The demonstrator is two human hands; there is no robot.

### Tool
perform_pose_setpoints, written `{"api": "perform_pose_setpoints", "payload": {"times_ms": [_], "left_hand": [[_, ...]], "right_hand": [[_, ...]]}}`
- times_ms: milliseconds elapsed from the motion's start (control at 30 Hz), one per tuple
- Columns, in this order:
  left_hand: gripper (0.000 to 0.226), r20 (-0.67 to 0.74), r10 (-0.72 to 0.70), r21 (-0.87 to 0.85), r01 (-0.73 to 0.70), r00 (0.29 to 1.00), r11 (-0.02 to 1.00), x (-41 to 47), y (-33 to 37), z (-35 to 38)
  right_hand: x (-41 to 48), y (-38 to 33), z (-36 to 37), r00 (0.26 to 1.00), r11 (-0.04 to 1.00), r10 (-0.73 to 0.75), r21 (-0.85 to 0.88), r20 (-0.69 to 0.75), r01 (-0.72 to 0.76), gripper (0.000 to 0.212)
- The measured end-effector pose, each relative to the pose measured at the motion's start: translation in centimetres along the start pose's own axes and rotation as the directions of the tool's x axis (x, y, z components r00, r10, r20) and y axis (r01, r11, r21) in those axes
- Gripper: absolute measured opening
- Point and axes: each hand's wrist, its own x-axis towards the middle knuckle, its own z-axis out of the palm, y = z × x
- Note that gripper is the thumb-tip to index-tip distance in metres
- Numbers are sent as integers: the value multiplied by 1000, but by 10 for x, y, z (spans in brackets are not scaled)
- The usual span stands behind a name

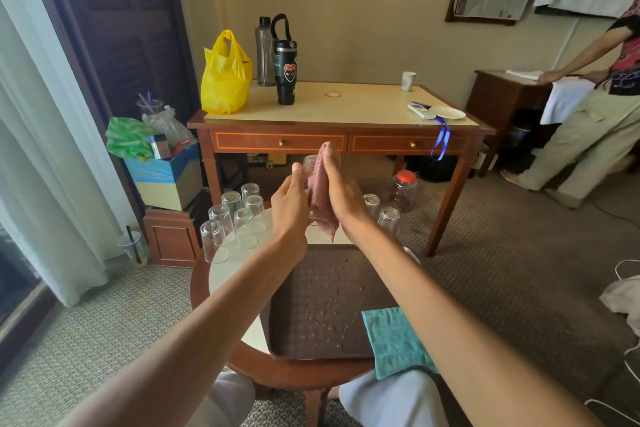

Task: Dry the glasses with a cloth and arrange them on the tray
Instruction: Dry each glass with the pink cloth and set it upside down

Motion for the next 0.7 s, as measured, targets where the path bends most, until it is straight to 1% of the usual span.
{"api": "perform_pose_setpoints", "payload": {"times_ms": [67, 133, 167, 233, 300, 333, 400, 433, 500, 567, 600, 667, 700], "left_hand": [[31, 14, 54, 30, -55, 998, 998, -2, -2, 1], [36, 18, 96, 44, -97, 995, 994, -1, -2, 1], [37, 9, 100, 30, -100, 995, 994, 0, -2, 1], [37, -19, 64, -9, -64, 998, 998, 3, 1, 1], [38, -63, 12, -55, -15, 998, 998, 7, 2, -1], [39, -80, 3, -55, -7, 997, 998, 9, 2, -3], [36, -97, -6, -35, 3, 995, 999, 11, 2, -6], [35, -88, -21, -27, 19, 996, 999, 9, 2, -7], [33, -56, -76, -12, 76, 996, 997, 6, 3, -6], [36, -17, -134, 1, 134, 991, 991, 2, 3, -4], [39, 2, -155, 0, 155, 988, 988, 0, 3, -3], [42, 30, -156, 11, 156, 987, 988, -3, 4, -2], [41, 38, -132, 31, 131, 991, 991, -3, 4, -2]], "right_hand": [[1, -4, 0, 998, 998, 65, 12, -21, -65, 60], [0, 0, 0, 992, 991, 122, 58, -23, -120, 72], [-1, 4, 1, 990, 987, 142, 74, -8, -141, 74], [-7, 14, 4, 987, 985, 159, 65, 39, -161, 76], [-13, 23, 7, 985, 991, 126, 41, 117, -131, 76], [-16, 24, 9, 987, 996, 87, 24, 136, -91, 70], [-18, 22, 10, 994, 999, 32, -14, 108, -31, 52], [-17, 20, 10, 997, 1000, 17, -14, 81, -16, 46], [-13, 15, 9, 1000, 1000, -26, -2, 16, 27, 41], [-6, 8, 8, 998, 998, -40, 39, -51, 42, 37], [-1, 6, 7, 997, 998, -21, 63, -76, 26, 39], [5, 1, 7, 992, 996, 72, 61, -101, -66, 57], [5, -1, 5, 987, 991, 123, 74, -104, -116, 65]]}}
